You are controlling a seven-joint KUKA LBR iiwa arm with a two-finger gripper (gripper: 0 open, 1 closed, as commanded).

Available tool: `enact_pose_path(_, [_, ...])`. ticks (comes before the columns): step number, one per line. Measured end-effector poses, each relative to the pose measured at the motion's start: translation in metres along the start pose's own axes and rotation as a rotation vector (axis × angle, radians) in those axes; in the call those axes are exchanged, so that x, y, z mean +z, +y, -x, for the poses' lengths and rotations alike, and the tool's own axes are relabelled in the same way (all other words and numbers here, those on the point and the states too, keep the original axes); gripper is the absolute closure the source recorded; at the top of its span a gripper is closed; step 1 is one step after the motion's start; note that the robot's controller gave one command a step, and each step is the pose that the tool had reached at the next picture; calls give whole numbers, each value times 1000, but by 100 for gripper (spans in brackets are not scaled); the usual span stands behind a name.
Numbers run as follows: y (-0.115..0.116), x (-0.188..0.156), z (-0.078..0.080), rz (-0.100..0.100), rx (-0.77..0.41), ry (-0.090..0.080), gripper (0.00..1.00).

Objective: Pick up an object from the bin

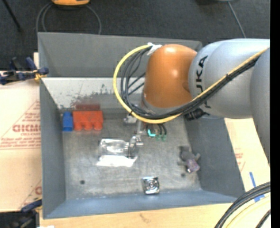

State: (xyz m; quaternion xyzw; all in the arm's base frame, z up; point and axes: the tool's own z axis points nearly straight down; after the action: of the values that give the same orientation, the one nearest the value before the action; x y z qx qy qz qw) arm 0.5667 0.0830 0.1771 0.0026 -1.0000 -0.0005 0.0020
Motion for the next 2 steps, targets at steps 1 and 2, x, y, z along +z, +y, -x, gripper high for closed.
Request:
enact_pose_path(1, [15, 105, 3, 2, 17, -14, 0])
enact_pose_path(2, [15, 102, 4, 3, 21, -17, 100])
